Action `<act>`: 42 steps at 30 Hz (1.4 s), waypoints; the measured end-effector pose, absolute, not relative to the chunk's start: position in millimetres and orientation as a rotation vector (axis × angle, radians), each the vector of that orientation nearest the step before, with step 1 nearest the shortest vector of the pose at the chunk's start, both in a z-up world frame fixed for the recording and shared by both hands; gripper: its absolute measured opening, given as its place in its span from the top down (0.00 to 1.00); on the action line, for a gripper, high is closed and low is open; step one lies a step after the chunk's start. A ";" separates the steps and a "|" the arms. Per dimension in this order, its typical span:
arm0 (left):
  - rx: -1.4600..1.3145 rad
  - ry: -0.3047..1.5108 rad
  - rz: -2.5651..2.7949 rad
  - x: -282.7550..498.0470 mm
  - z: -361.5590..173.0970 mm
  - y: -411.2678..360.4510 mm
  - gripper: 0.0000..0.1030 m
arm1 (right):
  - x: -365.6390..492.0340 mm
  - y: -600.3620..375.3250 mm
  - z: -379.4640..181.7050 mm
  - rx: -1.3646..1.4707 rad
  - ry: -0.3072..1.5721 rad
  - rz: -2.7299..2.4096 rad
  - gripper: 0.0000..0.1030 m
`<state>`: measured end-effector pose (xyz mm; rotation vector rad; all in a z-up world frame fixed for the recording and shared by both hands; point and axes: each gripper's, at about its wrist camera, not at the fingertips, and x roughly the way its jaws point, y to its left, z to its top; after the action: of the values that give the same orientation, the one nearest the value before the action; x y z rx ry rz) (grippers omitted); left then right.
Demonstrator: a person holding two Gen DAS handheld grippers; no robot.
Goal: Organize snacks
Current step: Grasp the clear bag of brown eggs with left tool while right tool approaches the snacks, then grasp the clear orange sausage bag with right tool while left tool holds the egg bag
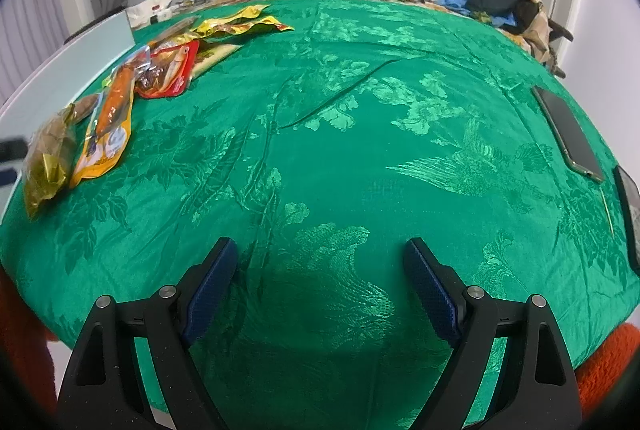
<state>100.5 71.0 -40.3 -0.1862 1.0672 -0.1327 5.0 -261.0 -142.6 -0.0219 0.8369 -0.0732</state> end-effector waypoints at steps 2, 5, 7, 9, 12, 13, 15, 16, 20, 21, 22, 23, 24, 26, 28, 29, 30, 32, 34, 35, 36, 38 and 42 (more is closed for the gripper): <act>-0.137 1.109 -0.050 114.4 -52.0 62.0 0.00 | 4.8 -260.8 -142.6 -0.022 0.837 -0.073 0.14; -0.121 1.134 0.003 123.0 -64.1 60.1 0.00 | 4.8 -260.6 -142.5 -0.024 0.835 -0.067 0.14; -0.105 1.116 0.016 122.2 -61.1 63.8 0.05 | 3.9 -260.9 -143.0 -0.027 0.830 -0.061 0.14; -0.120 1.093 -0.031 116.3 -55.3 72.8 0.36 | 3.0 -261.2 -142.9 -0.030 0.832 -0.059 0.14; -0.098 1.071 -0.036 107.5 -50.0 83.5 0.40 | 8.0 -262.5 -137.8 -0.003 0.879 -0.043 0.15; -0.100 1.060 -0.045 103.2 -48.6 87.8 0.40 | 12.1 -262.8 -132.4 0.048 0.888 -0.015 0.15; -0.132 1.047 -0.068 92.7 -45.2 95.7 0.41 | 23.1 -255.7 -119.8 0.138 0.876 0.063 0.15; -0.144 1.040 -0.072 89.4 -44.2 98.1 0.41 | 33.1 -247.1 -113.8 0.161 0.877 0.111 0.15; -0.193 1.004 -0.071 73.2 -39.4 113.7 0.41 | 96.8 -184.3 -99.4 0.171 0.918 0.332 0.15; -0.205 0.995 -0.072 68.8 -38.3 115.9 0.41 | 116.0 -164.7 -101.6 0.149 0.948 0.369 0.16; -0.215 0.986 -0.074 64.9 -38.0 119.9 0.40 | 133.6 -146.9 -105.7 0.130 0.979 0.392 0.16; -0.221 0.977 -0.076 58.7 -37.2 123.6 0.40 | 151.5 -129.1 -111.7 0.106 1.011 0.394 0.16; -0.228 0.966 -0.077 54.5 -37.2 128.0 0.40 | 164.8 -116.1 -117.6 0.087 1.035 0.379 0.16; -0.234 0.956 -0.076 48.4 -38.0 134.9 0.40 | 187.5 -95.0 -128.7 0.074 1.080 0.343 0.16; -0.253 0.959 -0.084 50.3 -39.8 138.8 0.40 | 196.8 -81.1 -134.1 0.041 1.106 0.311 0.18; -0.266 0.958 -0.090 51.6 -39.9 140.7 0.40 | 197.7 -73.5 -133.0 -0.016 1.099 0.292 0.27; -0.272 0.954 -0.095 52.7 -39.9 141.3 0.40 | 197.5 -68.8 -131.6 -0.053 1.104 0.282 0.33; -0.280 0.942 -0.107 52.1 -37.9 142.1 0.40 | 193.2 -71.4 -121.8 -0.022 1.089 0.311 0.74; -0.290 0.932 -0.129 53.2 -35.4 140.6 0.40 | 190.9 -85.4 -114.5 0.081 1.108 0.359 0.82; -0.293 0.931 -0.139 53.8 -34.6 139.3 0.40 | 189.5 -93.5 -112.1 0.119 1.120 0.370 0.93; -0.296 0.930 -0.153 54.0 -33.9 136.8 0.40 | 187.4 -99.7 -111.0 0.140 1.126 0.375 0.98; -0.294 0.932 -0.172 54.6 -32.9 132.4 0.40 | 182.2 -114.8 -114.0 0.218 1.143 0.394 0.98; -0.268 0.918 -0.198 52.9 -27.9 124.6 0.40 | 170.2 -136.0 -123.2 0.352 1.142 0.405 0.98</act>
<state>52.9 124.6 -27.9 -0.2684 0.9184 -0.1976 170.2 -136.0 -123.2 0.3518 1.1417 0.4050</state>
